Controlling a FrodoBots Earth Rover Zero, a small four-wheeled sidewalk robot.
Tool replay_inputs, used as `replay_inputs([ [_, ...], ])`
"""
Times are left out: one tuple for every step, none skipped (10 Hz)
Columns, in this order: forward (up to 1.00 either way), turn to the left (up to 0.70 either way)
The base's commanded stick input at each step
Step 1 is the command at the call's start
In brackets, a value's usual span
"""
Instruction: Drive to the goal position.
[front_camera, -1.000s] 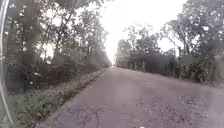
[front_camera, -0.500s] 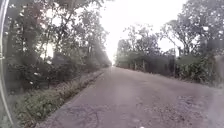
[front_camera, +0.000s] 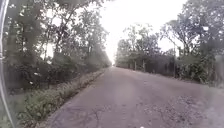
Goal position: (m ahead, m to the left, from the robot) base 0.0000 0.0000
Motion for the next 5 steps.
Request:
replay_inputs([
  [0.10, 0.01],
  [0.10, 0.01],
  [0.10, 0.01],
  [0.10, 0.01],
  [0.10, 0.01],
])
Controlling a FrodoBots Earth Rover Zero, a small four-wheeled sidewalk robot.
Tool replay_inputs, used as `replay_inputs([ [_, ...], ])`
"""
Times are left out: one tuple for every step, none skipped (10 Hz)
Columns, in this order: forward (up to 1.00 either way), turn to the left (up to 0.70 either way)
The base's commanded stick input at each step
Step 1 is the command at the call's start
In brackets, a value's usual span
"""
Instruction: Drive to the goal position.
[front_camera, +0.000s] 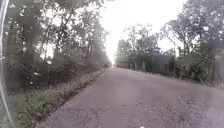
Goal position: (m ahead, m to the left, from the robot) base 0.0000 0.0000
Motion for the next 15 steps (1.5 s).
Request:
replay_inputs([
  [0.10, 0.01],
  [0.10, 0.01],
  [0.10, 0.01],
  [0.10, 0.01],
  [0.10, 0.01],
  [0.10, 0.01],
  [0.10, 0.01],
  [0.10, 0.01],
  [0.10, 0.01],
  [0.10, 0.01],
  [0.10, 0.01],
  [0.10, 0.01],
  [0.10, 0.01],
  [0.10, 0.01],
  [0.10, 0.01],
])
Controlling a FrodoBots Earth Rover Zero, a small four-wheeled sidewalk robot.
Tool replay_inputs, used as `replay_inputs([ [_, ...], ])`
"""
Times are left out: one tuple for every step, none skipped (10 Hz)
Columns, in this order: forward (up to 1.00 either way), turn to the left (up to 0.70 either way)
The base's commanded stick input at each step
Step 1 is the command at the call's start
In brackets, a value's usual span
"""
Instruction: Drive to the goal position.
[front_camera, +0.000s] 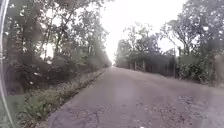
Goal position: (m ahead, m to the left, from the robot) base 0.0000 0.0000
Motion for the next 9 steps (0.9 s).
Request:
replay_inputs([
  [0.10, 0.01],
  [0.10, 0.01],
  [0.10, 0.01],
  [0.10, 0.01],
  [0.10, 0.01],
  [0.10, 0.01],
  [0.10, 0.01],
  [0.10, 0.01],
  [0.10, 0.01],
])
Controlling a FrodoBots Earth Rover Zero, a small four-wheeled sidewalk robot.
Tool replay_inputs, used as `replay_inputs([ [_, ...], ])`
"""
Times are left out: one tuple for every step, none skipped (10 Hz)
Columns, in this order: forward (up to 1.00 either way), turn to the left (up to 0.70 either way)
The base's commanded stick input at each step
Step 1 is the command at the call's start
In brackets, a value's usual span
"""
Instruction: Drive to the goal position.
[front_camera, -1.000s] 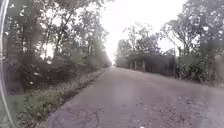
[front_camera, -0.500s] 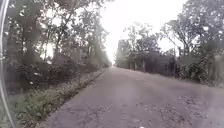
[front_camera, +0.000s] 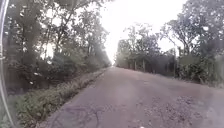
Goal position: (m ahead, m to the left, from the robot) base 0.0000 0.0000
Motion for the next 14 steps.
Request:
replay_inputs([
  [0.10, 0.01],
  [0.10, 0.01],
  [0.10, 0.01],
  [0.10, 0.01],
  [0.10, 0.01],
  [0.10, 0.01],
  [0.10, 0.01],
  [0.10, 0.01],
  [0.10, 0.01],
  [0.10, 0.01],
  [0.10, 0.01],
  [0.10, 0.01],
  [0.10, 0.01],
  [0.10, 0.01],
])
